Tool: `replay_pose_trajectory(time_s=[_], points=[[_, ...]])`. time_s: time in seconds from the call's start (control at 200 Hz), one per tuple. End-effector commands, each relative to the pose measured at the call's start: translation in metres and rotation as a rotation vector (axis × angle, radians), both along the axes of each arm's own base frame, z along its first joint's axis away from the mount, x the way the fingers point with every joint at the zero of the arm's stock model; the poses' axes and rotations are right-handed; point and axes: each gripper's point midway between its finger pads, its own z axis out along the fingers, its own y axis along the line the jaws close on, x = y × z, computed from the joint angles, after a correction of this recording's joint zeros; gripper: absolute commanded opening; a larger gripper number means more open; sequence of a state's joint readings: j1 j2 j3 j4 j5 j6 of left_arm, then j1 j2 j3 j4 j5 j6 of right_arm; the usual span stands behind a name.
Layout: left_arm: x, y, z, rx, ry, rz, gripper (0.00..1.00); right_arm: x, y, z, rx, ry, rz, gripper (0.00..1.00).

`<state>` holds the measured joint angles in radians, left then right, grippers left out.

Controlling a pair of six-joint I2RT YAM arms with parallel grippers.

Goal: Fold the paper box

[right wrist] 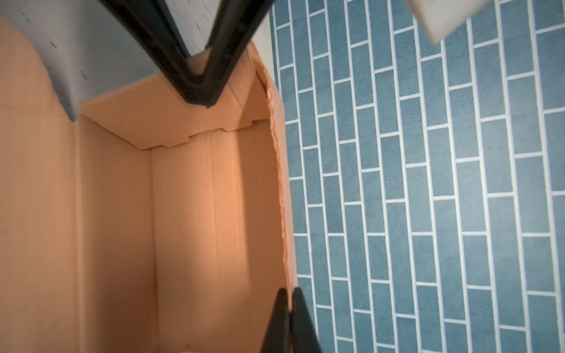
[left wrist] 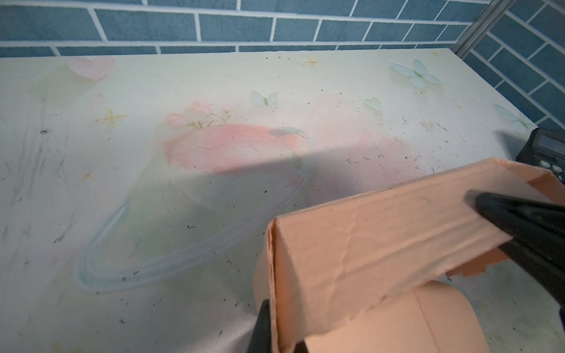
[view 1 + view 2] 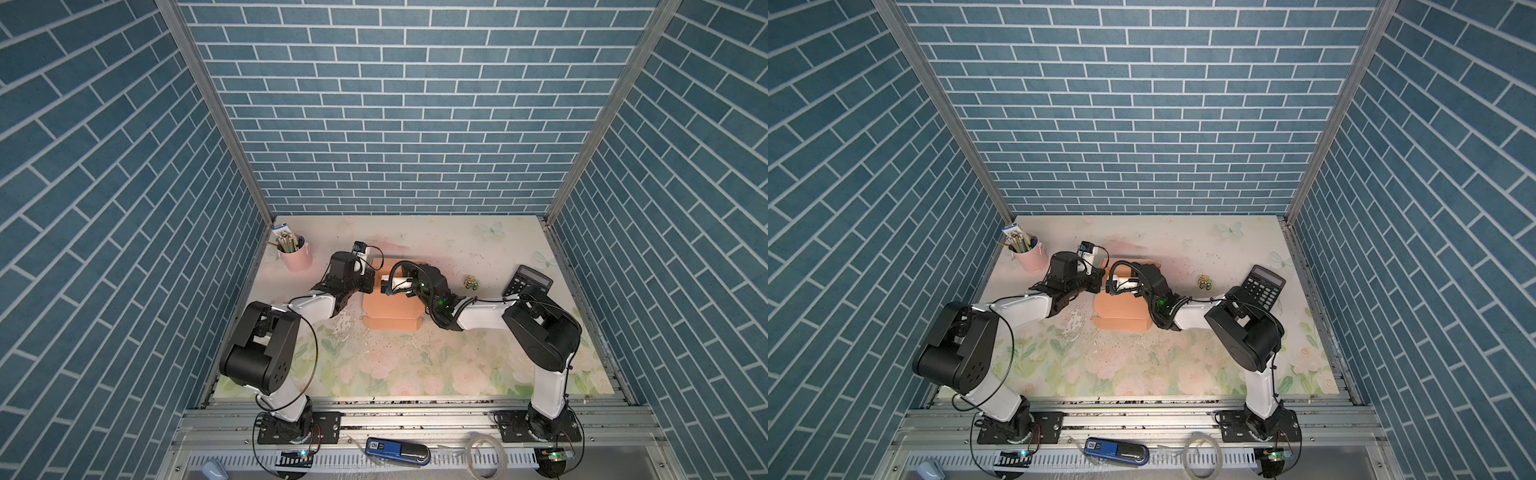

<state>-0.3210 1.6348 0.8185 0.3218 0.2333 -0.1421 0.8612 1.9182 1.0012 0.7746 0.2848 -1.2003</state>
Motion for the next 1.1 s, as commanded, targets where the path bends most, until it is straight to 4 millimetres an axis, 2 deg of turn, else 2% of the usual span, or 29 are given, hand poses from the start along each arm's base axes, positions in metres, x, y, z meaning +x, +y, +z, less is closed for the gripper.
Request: replay_pose_trajectory(time_s=[0.0,0.23,0.41,0.525,0.59,0.735,0.79,0.92,1.095], points=[[0.003,-0.002,0.015,-0.038,-0.045,0.005,0.00,0.000,0.000,0.023,0.101,0.005,-0.020,0.02],[0.004,0.005,0.016,-0.021,-0.024,0.059,0.00,-0.009,-0.006,0.040,0.219,0.098,-0.039,0.24],[0.005,0.013,0.015,0.004,-0.002,0.113,0.00,-0.029,-0.017,0.062,0.402,0.249,-0.048,0.31],[0.005,0.016,0.015,0.028,0.005,0.140,0.00,-0.037,-0.035,0.073,0.531,0.373,-0.078,0.36],[0.004,0.018,0.016,0.039,0.006,0.155,0.00,-0.035,-0.051,0.077,0.608,0.455,-0.106,0.39],[0.002,0.023,0.018,0.062,0.000,0.188,0.00,-0.014,-0.097,0.068,0.780,0.666,-0.189,0.40],[0.000,0.025,0.019,0.071,-0.008,0.202,0.00,-0.007,-0.108,0.062,0.827,0.743,-0.201,0.40],[-0.005,0.025,0.023,0.102,-0.030,0.227,0.00,0.003,-0.118,0.050,0.895,0.884,-0.170,0.39],[-0.013,0.020,0.025,0.154,-0.066,0.243,0.00,0.010,-0.115,0.020,0.881,1.007,-0.121,0.38]])
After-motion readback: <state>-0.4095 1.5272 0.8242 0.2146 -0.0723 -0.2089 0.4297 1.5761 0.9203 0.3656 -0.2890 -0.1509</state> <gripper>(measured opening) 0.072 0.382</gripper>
